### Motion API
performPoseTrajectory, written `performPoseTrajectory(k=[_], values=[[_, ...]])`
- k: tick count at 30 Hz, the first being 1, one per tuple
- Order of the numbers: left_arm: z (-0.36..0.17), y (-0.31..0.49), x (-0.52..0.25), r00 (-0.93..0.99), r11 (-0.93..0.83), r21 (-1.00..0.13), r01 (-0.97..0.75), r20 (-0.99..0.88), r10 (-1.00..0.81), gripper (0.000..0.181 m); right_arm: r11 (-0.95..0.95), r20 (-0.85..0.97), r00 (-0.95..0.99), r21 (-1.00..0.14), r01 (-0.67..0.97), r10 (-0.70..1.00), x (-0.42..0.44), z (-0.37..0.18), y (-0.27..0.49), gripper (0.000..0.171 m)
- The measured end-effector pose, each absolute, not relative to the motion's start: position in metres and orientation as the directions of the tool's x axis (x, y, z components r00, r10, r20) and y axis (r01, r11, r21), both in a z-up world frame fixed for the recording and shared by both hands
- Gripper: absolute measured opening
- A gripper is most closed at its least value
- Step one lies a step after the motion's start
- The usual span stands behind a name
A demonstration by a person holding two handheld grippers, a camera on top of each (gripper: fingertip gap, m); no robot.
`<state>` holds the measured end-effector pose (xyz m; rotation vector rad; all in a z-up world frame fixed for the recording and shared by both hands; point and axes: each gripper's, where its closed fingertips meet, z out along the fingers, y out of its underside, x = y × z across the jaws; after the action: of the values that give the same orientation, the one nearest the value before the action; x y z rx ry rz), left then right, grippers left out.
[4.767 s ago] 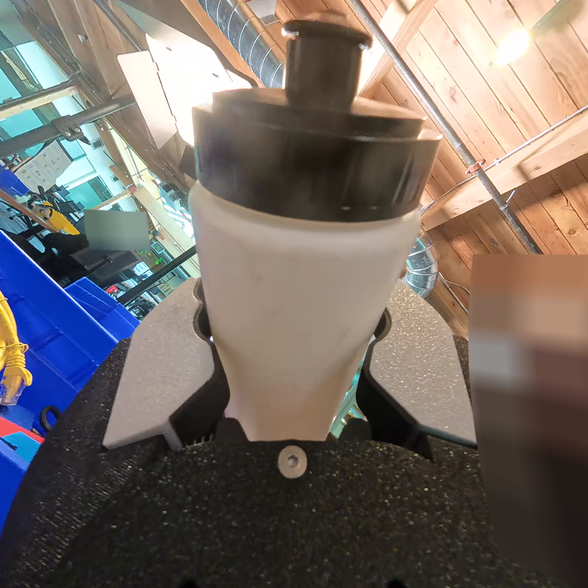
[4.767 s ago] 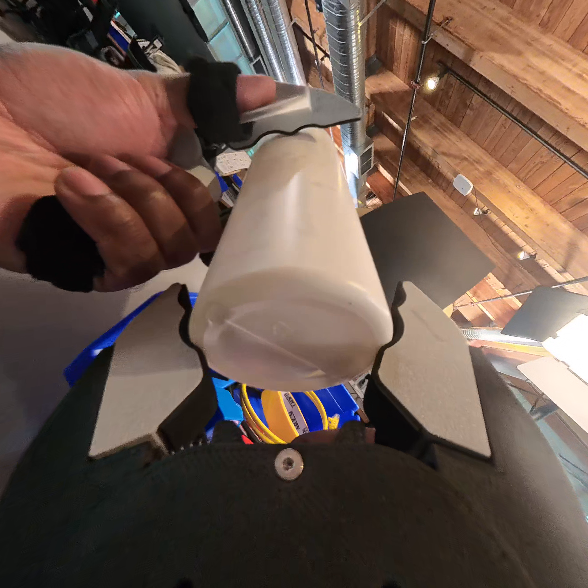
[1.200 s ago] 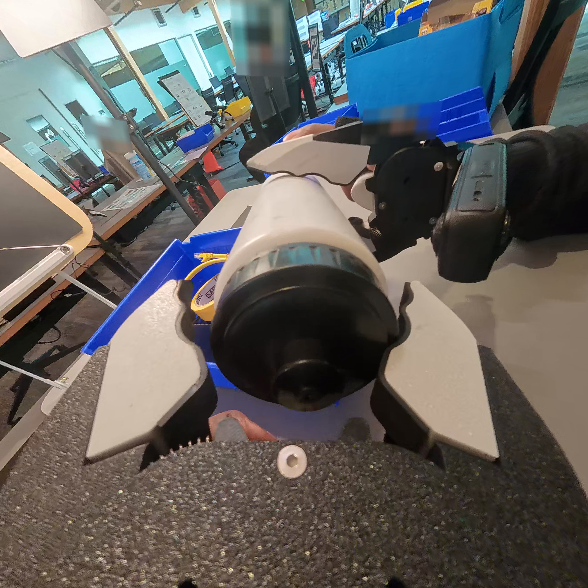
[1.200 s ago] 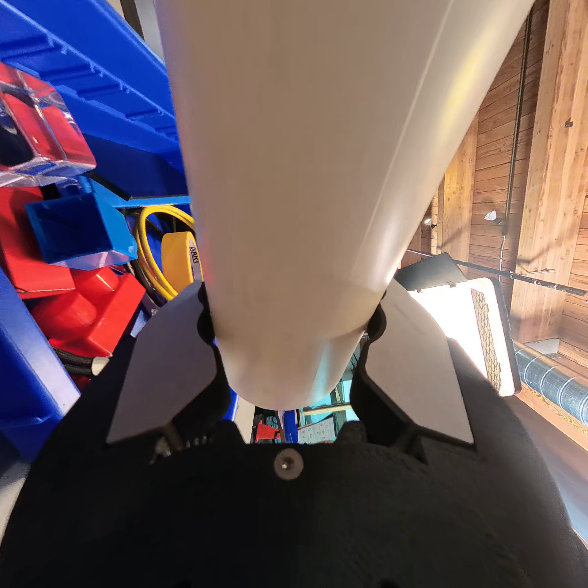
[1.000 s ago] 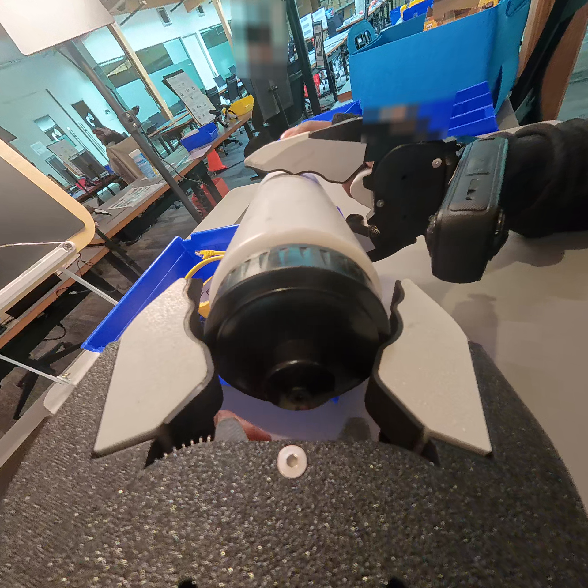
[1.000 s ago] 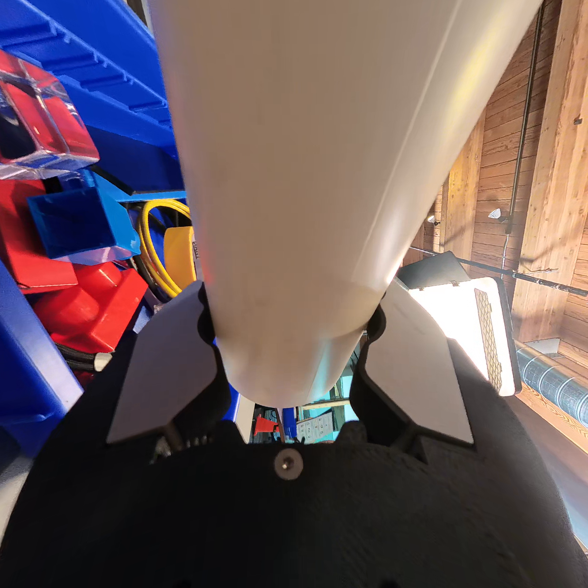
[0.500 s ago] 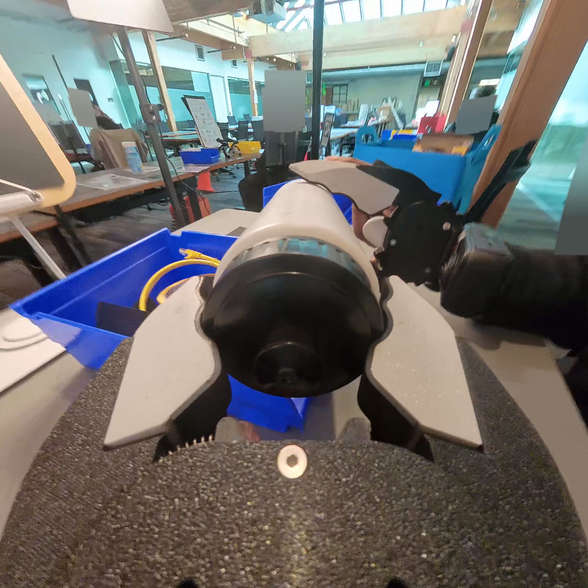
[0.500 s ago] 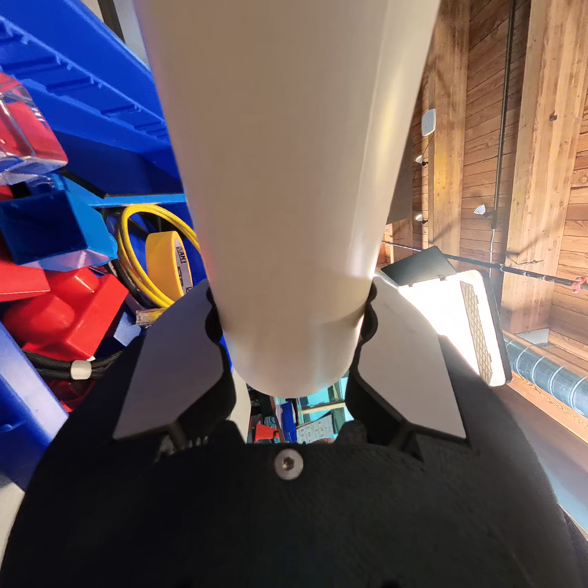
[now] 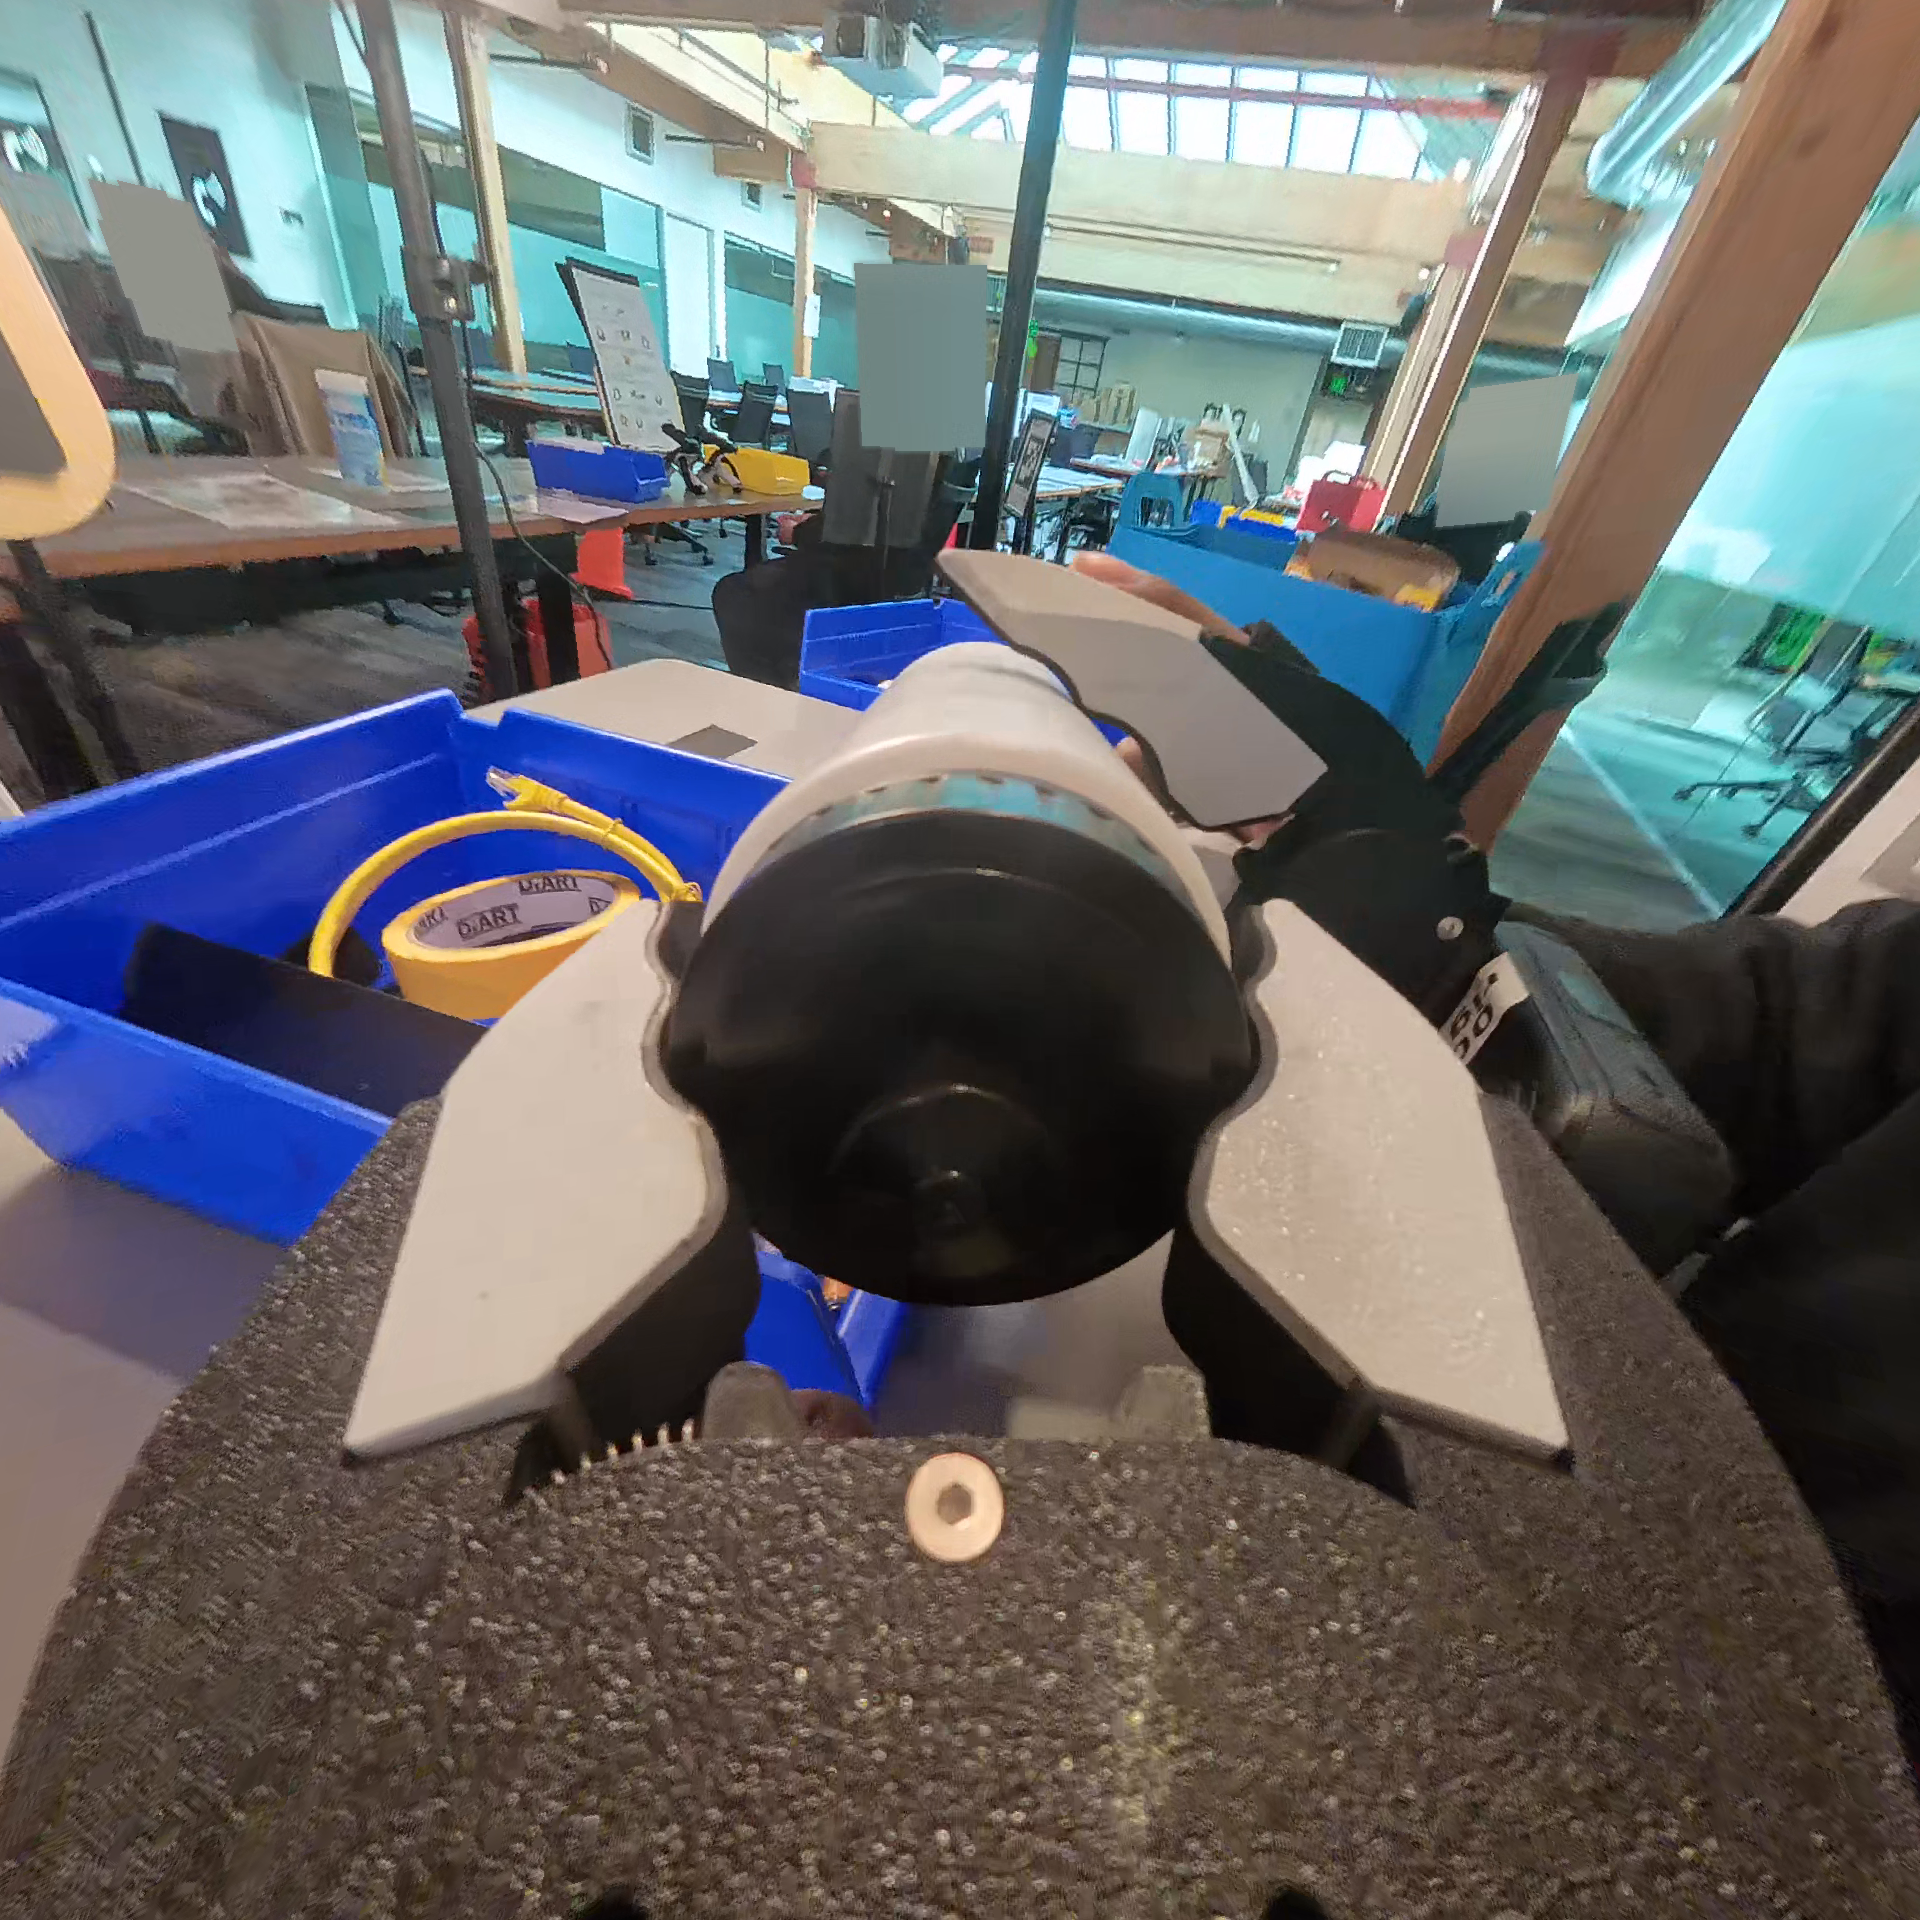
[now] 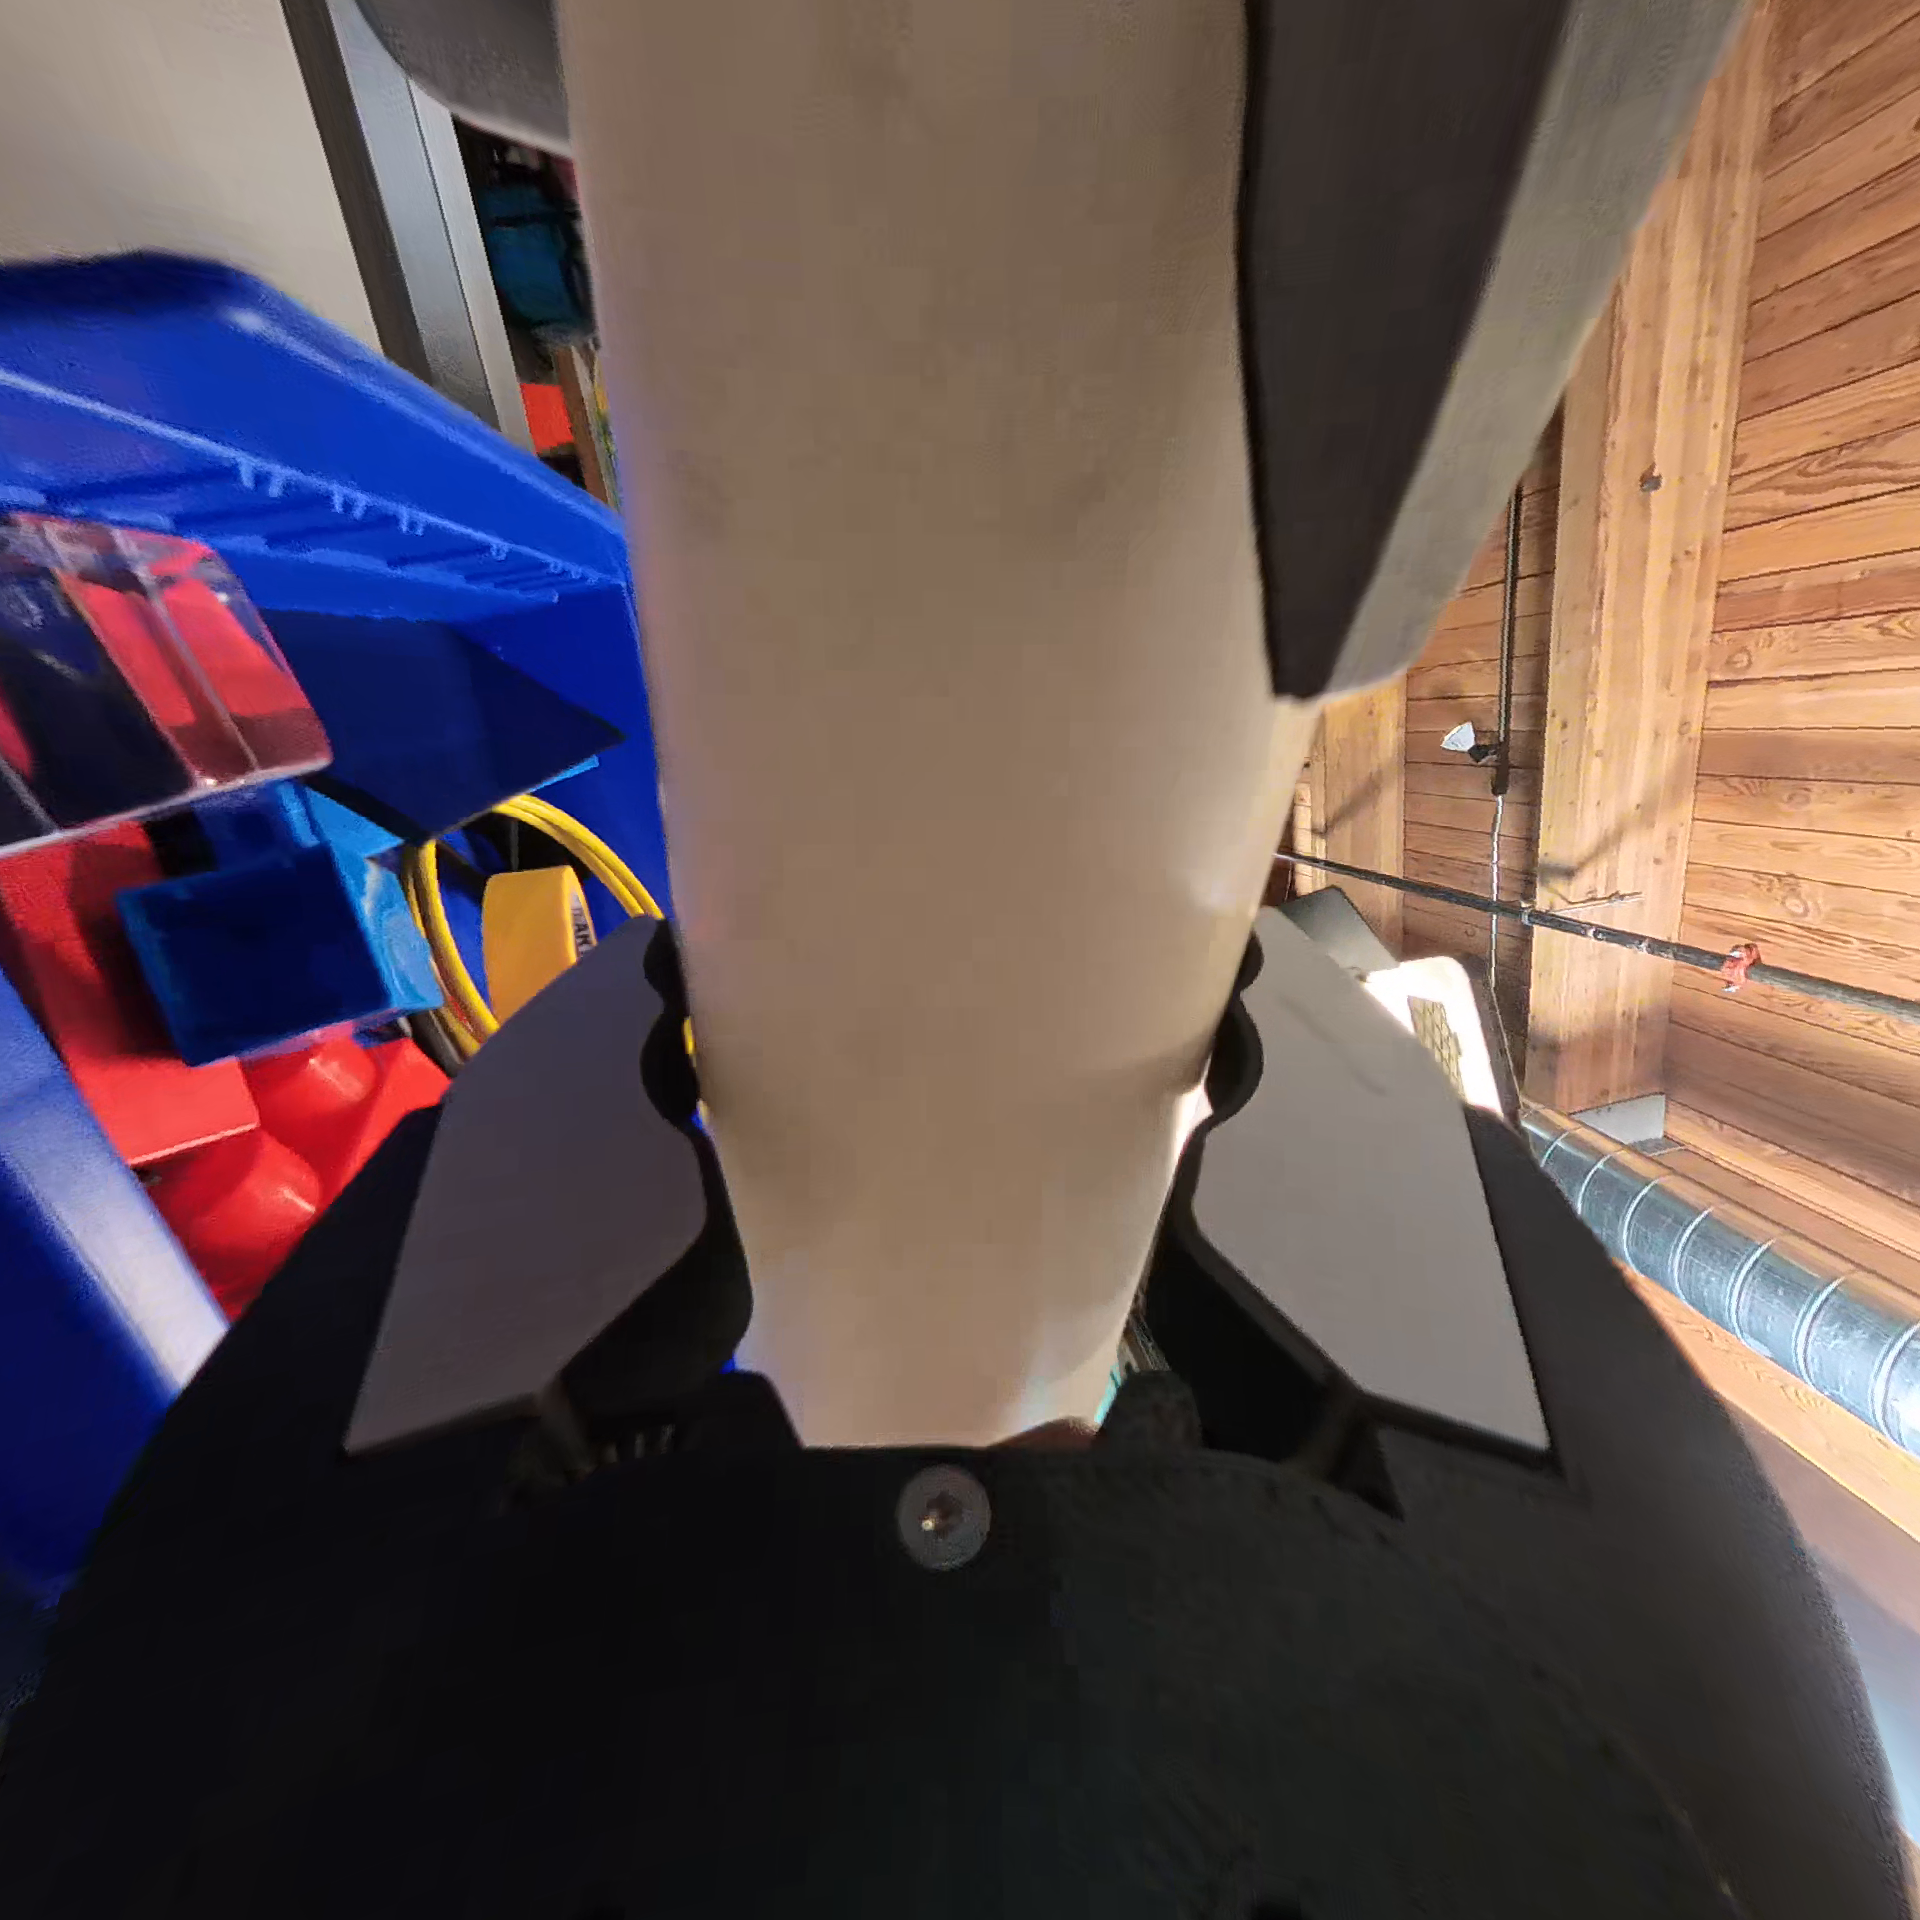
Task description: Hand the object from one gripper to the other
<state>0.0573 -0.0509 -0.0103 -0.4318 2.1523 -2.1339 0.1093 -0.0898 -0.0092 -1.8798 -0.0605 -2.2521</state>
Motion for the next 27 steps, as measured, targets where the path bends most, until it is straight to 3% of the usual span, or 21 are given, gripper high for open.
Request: performPoseTrajectory(k=[6, 8, 11, 14, 18, 22, 27], values=[[-0.001, -0.05, 0.044, -0.981, -0.017, -0.995, -0.103, 0.104, -0.162, 0.095, -0.961, 0.972, -0.135, -0.16, 0.224, -0.193, 0.105, -0.005, -0.09, 0.098], [0.007, -0.048, 0.038, -0.987, -0.056, -0.995, -0.084, 0.09, -0.131, 0.095, -0.938, 0.961, -0.077, -0.238, 0.253, -0.265, 0.103, -0.005, -0.089, 0.097], [0.021, -0.041, 0.033, -0.994, -0.128, -0.991, -0.034, 0.047, -0.101, 0.1, -0.837, 0.886, 0.106, -0.461, 0.294, -0.451, 0.1, -0.005, -0.084, 0.097], [0.038, -0.027, 0.037, -0.995, -0.238, -0.97, -0.047, 0.066, -0.075, 0.106, -0.622, 0.678, 0.391, -0.732, 0.278, -0.622, 0.093, -0.003, -0.076, 0.097], [0.04, -0.018, 0.049, -0.989, -0.255, -0.961, -0.104, 0.127, -0.075, 0.109, -0.268, 0.189, 0.8, -0.963, 0.037, -0.569, 0.067, -0.008, -0.052, 0.096], [0.027, -0.029, 0.042, -0.989, -0.151, -0.98, -0.133, 0.141, -0.048, 0.119, -0.118, -0.236, 0.915, -0.951, -0.287, -0.327, 0.037, -0.016, -0.028, 0.097], [0.01, -0.043, 0.031, -0.947, -0.047, -0.946, -0.319, 0.316, 0.063, 0.124, -0.221, -0.384, 0.902, -0.879, -0.423, -0.199, 0.011, -0.041, -0.008, 0.096]])
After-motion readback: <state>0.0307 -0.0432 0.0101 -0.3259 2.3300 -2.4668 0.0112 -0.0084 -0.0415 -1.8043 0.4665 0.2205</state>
